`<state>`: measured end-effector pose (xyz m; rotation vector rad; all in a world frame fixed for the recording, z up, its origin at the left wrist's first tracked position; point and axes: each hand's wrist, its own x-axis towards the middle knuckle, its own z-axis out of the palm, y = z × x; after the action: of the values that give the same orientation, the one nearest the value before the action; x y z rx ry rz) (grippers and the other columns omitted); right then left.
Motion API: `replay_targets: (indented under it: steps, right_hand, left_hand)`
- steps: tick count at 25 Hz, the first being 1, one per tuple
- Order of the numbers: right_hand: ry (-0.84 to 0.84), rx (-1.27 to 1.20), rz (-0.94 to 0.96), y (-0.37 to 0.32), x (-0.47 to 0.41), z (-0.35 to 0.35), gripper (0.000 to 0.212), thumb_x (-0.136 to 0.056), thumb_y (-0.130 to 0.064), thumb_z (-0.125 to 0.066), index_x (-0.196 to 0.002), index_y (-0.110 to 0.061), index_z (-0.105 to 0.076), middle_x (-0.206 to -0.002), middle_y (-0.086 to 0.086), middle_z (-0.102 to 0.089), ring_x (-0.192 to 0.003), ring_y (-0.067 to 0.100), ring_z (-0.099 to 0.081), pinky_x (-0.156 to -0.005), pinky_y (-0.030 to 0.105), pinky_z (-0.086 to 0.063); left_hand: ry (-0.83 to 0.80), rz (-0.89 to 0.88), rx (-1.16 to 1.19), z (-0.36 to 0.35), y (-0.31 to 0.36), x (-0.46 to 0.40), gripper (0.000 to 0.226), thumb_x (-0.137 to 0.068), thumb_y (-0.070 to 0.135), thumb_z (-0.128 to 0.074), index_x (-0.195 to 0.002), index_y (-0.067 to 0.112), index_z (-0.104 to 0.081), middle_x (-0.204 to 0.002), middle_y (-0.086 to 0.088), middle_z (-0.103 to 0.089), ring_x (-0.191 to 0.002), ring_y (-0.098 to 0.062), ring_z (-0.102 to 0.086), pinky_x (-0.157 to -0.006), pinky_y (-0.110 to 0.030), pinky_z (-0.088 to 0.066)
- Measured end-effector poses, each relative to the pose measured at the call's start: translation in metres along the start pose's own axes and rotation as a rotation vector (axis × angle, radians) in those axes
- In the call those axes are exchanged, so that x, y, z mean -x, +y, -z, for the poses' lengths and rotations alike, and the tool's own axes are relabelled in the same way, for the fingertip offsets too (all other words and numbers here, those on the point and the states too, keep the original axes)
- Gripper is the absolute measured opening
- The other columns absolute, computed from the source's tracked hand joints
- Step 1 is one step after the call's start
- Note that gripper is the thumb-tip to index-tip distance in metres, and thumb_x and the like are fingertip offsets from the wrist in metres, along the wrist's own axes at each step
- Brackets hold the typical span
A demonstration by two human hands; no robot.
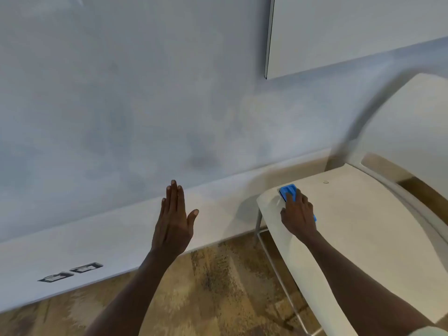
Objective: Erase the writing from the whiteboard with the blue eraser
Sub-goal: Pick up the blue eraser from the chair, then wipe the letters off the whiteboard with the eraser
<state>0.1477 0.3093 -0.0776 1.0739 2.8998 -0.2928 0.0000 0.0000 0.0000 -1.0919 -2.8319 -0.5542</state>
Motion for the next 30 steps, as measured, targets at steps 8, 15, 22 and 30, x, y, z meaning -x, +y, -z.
replay_targets:
  steps: [8,15,22,30]
  right_hand:
    - [0.005,-0.168,-0.155,0.018,-0.012,-0.026,0.052,-0.097,-0.017,-0.042,-0.145,-0.021,-0.024,-0.134,0.02,-0.035,-0.113,0.035,-0.043,-0.093,0.052,-0.042]
    - [0.221,-0.308,-0.013,-0.018,-0.009,0.012,0.054,-0.093,-0.013,-0.055,-0.142,-0.016,-0.033,-0.129,0.023,-0.04,-0.106,0.034,-0.047,-0.085,0.047,-0.049]
    - [0.517,-0.406,0.248,-0.109,0.0,0.11,0.064,-0.087,-0.01,-0.064,-0.142,-0.018,-0.033,-0.131,0.021,-0.042,-0.112,0.036,-0.047,-0.086,0.048,-0.051]
    - [0.736,-0.48,0.505,-0.226,0.043,0.219,0.068,-0.087,-0.014,-0.065,-0.145,-0.023,-0.032,-0.133,0.015,-0.041,-0.113,0.03,-0.046,-0.086,0.045,-0.053]
  left_hand:
    - [-0.011,0.01,-0.042,-0.009,-0.012,-0.014,0.081,-0.101,0.052,-0.02,-0.158,-0.004,-0.009,-0.168,-0.019,0.001,-0.157,-0.035,-0.003,-0.127,-0.048,-0.016]
    - [0.072,-0.022,-0.037,0.011,-0.004,-0.019,0.076,-0.103,0.045,-0.027,-0.157,-0.007,-0.012,-0.167,-0.023,-0.003,-0.157,-0.037,-0.004,-0.126,-0.048,-0.015]
    - [0.219,0.006,-0.051,0.088,-0.002,-0.03,0.075,-0.105,0.045,-0.031,-0.16,-0.001,-0.005,-0.169,-0.014,0.007,-0.158,-0.028,0.007,-0.128,-0.042,-0.007]
    - [0.453,-0.035,-0.068,0.218,-0.04,-0.019,0.076,-0.105,0.048,-0.027,-0.16,0.001,-0.003,-0.17,-0.011,0.009,-0.158,-0.024,0.01,-0.128,-0.036,-0.002]
